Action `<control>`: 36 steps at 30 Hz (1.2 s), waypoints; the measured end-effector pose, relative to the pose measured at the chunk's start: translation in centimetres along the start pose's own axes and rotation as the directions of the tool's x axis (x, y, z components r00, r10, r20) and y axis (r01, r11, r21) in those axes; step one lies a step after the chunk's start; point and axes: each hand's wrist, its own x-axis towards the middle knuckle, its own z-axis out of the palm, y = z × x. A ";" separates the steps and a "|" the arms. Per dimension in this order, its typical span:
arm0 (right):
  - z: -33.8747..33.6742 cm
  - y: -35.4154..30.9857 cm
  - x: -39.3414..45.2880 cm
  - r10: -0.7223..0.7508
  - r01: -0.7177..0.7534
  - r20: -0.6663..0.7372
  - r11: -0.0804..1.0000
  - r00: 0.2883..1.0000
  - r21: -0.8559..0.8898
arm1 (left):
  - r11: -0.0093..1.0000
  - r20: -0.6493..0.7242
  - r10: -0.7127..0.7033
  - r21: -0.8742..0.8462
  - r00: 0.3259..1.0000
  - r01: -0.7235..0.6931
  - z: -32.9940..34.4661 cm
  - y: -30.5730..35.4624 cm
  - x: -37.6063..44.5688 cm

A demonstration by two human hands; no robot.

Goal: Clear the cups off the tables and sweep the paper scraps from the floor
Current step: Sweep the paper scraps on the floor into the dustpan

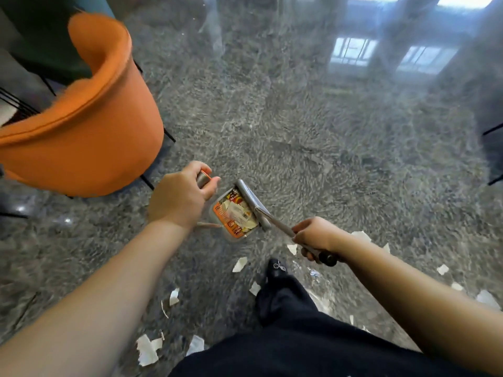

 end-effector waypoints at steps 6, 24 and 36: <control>-6.6 -11.0 8.1 -0.006 0.009 0.042 0.998 0.999 -0.068 | 0.999 -0.042 -0.032 0.009 0.999 0.033 1.2 -0.1 14.7; -13.2 -40.9 31.6 0.019 -0.018 -0.019 0.998 1.000 0.064 | 0.998 -0.084 0.059 0.040 0.995 -0.056 1.5 -9.5 53.3; -20.5 -58.0 47.0 -0.007 0.007 -0.004 1.000 1.000 0.011 | 1.000 -0.050 0.003 0.016 0.999 -0.002 3.2 -12.2 76.8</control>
